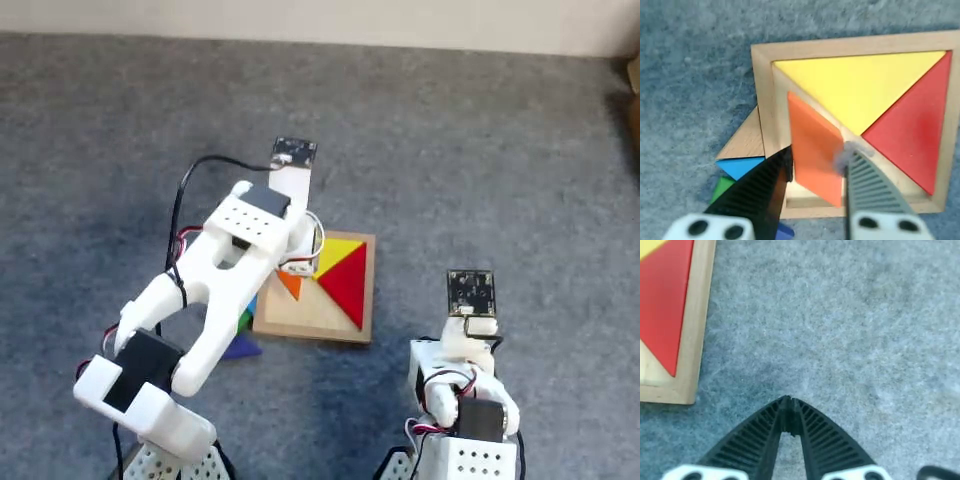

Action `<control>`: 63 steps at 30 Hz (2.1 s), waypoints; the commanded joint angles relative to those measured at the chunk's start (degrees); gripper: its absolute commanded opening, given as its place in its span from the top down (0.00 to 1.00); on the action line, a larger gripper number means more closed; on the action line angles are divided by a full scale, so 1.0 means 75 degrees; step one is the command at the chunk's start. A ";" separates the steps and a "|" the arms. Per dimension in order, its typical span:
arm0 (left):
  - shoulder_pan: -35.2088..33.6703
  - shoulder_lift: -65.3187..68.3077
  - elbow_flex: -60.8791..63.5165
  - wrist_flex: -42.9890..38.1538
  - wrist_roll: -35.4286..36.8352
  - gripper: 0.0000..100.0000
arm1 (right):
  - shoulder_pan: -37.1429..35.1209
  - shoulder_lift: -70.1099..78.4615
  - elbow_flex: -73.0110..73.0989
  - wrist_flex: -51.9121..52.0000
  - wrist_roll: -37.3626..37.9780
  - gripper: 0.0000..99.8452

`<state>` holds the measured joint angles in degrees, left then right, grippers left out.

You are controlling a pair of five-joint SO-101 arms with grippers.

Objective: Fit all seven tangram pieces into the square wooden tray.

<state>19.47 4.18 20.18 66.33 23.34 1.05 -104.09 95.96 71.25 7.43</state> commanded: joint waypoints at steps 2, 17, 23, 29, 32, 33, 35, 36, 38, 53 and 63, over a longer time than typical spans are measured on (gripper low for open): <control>0.0064 -0.0358 0.0029 -0.0129 0.0094 0.73 | 0.0088 -0.0135 0.0779 0.0053 0.0082 0.99; -0.0604 -0.0369 0.0334 -0.0012 -0.1114 0.73 | 0.0088 -0.0135 0.0779 0.0053 0.0082 0.99; -0.1284 -0.0358 0.0533 -0.0023 -0.1653 0.73 | 0.0088 -0.0135 0.0779 0.0053 0.0082 0.99; -0.1448 0.0311 0.0428 -0.0316 -0.1864 0.73 | 0.0088 -0.0135 0.0779 0.0053 0.0082 0.99; -0.1412 0.1178 -0.0158 -0.0387 -0.1864 0.73 | 0.0088 -0.0135 0.0779 0.0053 0.0082 0.99; -0.1448 0.1424 -0.0393 -0.0328 -0.1864 0.73 | 0.0088 -0.0135 0.0779 0.0053 0.0082 0.99; -0.1541 0.1881 -0.0967 -0.0023 -0.1864 0.73 | 0.0088 -0.0135 0.0779 0.0053 0.0082 0.99; -0.1623 0.2081 -0.1295 0.0188 -0.1852 0.73 | 0.0088 -0.0135 0.0779 0.0053 0.0082 0.99; -0.1823 0.2432 -0.1858 0.0539 -0.1852 0.73 | 0.0088 -0.0135 0.0779 0.0053 0.0082 0.99; -0.2526 0.2960 -0.3018 0.0738 -0.1840 0.73 | 0.0088 -0.0135 0.0779 0.0053 0.0082 0.99; -0.2338 0.1412 -0.3593 0.2473 -0.1829 0.73 | 0.0088 -0.0135 0.0779 0.0053 0.0082 0.99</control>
<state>1.45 21.93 -4.18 81.54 9.71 1.05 -104.09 95.96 71.25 7.43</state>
